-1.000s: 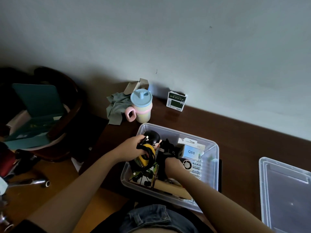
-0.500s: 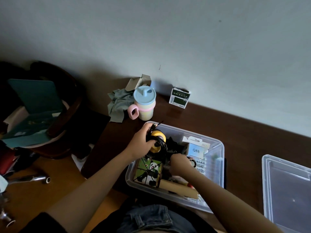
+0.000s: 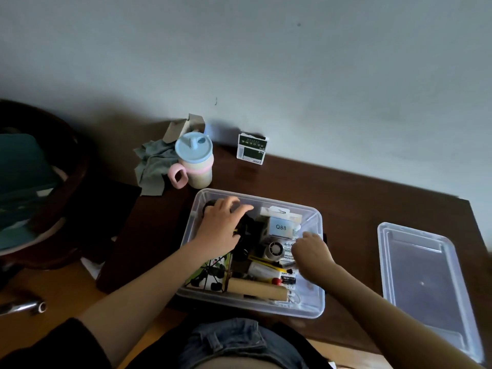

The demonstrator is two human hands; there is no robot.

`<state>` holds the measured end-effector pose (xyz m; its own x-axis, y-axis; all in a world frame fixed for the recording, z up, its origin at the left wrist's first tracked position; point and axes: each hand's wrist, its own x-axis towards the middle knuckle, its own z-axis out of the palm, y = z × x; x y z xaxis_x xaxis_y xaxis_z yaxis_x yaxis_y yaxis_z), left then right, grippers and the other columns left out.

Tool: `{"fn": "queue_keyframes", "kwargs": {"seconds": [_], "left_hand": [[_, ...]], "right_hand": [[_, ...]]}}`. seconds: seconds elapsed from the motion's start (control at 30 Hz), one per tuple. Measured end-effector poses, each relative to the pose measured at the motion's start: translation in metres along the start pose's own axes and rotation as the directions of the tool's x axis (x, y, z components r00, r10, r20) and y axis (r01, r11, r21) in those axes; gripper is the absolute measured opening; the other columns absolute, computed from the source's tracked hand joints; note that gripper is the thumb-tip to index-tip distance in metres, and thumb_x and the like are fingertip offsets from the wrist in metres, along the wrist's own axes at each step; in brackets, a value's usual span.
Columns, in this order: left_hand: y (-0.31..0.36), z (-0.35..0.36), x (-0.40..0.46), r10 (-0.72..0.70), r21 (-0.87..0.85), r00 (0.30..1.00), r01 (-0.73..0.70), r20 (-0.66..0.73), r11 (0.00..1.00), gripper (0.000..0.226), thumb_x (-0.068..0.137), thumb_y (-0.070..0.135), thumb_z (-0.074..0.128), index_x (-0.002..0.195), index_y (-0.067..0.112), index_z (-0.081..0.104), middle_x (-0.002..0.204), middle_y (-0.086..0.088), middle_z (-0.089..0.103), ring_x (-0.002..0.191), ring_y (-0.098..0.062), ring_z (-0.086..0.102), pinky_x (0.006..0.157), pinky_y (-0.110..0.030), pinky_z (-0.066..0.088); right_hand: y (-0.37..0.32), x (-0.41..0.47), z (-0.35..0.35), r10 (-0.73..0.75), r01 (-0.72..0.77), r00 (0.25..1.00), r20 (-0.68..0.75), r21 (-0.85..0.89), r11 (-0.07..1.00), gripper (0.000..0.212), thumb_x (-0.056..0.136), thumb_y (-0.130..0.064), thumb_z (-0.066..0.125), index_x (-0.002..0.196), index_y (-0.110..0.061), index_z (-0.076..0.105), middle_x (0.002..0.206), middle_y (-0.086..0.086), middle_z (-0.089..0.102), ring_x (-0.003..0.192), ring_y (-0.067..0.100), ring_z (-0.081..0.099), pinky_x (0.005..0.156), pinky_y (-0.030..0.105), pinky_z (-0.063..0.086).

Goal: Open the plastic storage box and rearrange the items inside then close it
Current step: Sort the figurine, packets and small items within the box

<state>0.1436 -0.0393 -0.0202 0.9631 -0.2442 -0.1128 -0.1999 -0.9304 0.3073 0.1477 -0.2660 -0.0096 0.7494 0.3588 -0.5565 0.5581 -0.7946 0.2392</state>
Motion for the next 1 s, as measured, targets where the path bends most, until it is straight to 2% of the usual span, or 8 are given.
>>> {"fn": "queue_keyframes", "kwargs": {"seconds": [0.13,0.23,0.37,0.43,0.5,0.57,0.77,1.0], "left_hand": [[0.018,0.002,-0.004,0.187,-0.251,0.968,-0.225,-0.166,0.942,0.02,0.081,0.013,0.064,0.1,0.019,0.062,0.102,0.001,0.056,0.091,-0.013,0.053,0.078,-0.033,0.045],[0.033,0.006,-0.003,0.29,-0.432,0.932,-0.175,0.216,0.885,0.019,0.091,0.014,0.054,0.102,0.02,0.068,0.101,0.005,0.067,0.085,-0.006,0.058,0.078,-0.025,0.048],[0.048,0.024,0.008,0.282,-0.237,0.69,-0.162,0.666,0.958,0.04,0.099,0.007,0.038,0.133,0.02,0.055,0.136,-0.003,0.055,0.112,-0.022,0.057,0.092,-0.035,0.047],[0.054,0.033,0.013,0.225,-0.138,0.624,-0.186,0.748,0.973,0.055,0.097,0.001,0.033,0.144,0.029,0.04,0.141,-0.006,0.049,0.103,-0.028,0.058,0.073,-0.034,0.048],[0.061,0.039,0.016,0.192,-0.053,0.621,-0.236,0.76,0.97,0.059,0.098,0.004,0.032,0.149,0.035,0.027,0.125,-0.009,0.057,0.077,-0.024,0.054,0.053,-0.03,0.034],[0.065,0.045,0.017,0.199,-0.004,0.639,-0.293,0.743,0.956,0.054,0.101,0.013,0.033,0.149,0.034,0.02,0.112,-0.011,0.06,0.071,-0.022,0.047,0.052,-0.03,0.029],[0.069,0.054,0.02,0.252,-0.004,0.711,-0.331,0.657,0.944,0.038,0.098,0.026,0.047,0.136,0.02,0.045,0.122,-0.008,0.06,0.104,-0.027,0.058,0.08,-0.035,0.048],[0.043,0.048,0.015,0.22,-0.051,0.735,-0.245,0.641,0.968,0.038,0.093,0.01,0.048,0.126,0.024,0.061,0.126,-0.002,0.061,0.107,-0.024,0.058,0.086,-0.036,0.05]], "right_hand": [[-0.001,0.001,0.013,-0.032,0.032,0.999,0.0,-0.036,0.999,0.016,0.09,-0.02,0.059,0.101,-0.011,0.067,0.11,0.005,0.066,0.118,0.025,0.047,0.106,0.038,0.029],[-0.002,0.001,0.014,-0.023,0.024,1.0,0.018,-0.046,0.999,0.016,0.089,-0.016,0.059,0.102,-0.011,0.066,0.111,0.006,0.066,0.12,0.025,0.046,0.108,0.039,0.028],[-0.002,0.001,0.013,-0.02,0.021,1.0,0.018,-0.071,0.997,0.018,0.089,-0.013,0.056,0.103,-0.012,0.066,0.113,0.006,0.065,0.119,0.025,0.045,0.107,0.037,0.03],[-0.003,0.0,0.014,-0.015,0.016,1.0,0.014,-0.106,0.994,0.019,0.089,-0.014,0.055,0.105,-0.012,0.065,0.114,0.006,0.064,0.117,0.025,0.046,0.104,0.036,0.03],[-0.004,0.0,0.015,-0.002,0.003,1.0,0.01,-0.117,0.993,0.02,0.09,-0.015,0.054,0.107,-0.012,0.064,0.115,0.006,0.062,0.116,0.025,0.045,0.104,0.035,0.03],[-0.004,0.0,0.014,0.027,-0.027,1.0,-0.006,-0.107,0.994,0.02,0.091,-0.017,0.054,0.107,-0.013,0.064,0.115,0.005,0.062,0.115,0.024,0.046,0.102,0.034,0.031],[-0.001,0.003,0.01,0.067,-0.073,0.996,-0.06,-0.112,0.991,0.018,0.091,-0.014,0.053,0.103,-0.014,0.066,0.108,0.004,0.062,0.109,0.023,0.047,0.098,0.033,0.032],[-0.006,0.011,0.017,0.002,0.0,1.0,0.02,-0.096,0.995,0.017,0.088,-0.01,0.057,0.101,-0.015,0.065,0.106,0.002,0.067,0.112,0.023,0.051,0.105,0.035,0.03]]}}
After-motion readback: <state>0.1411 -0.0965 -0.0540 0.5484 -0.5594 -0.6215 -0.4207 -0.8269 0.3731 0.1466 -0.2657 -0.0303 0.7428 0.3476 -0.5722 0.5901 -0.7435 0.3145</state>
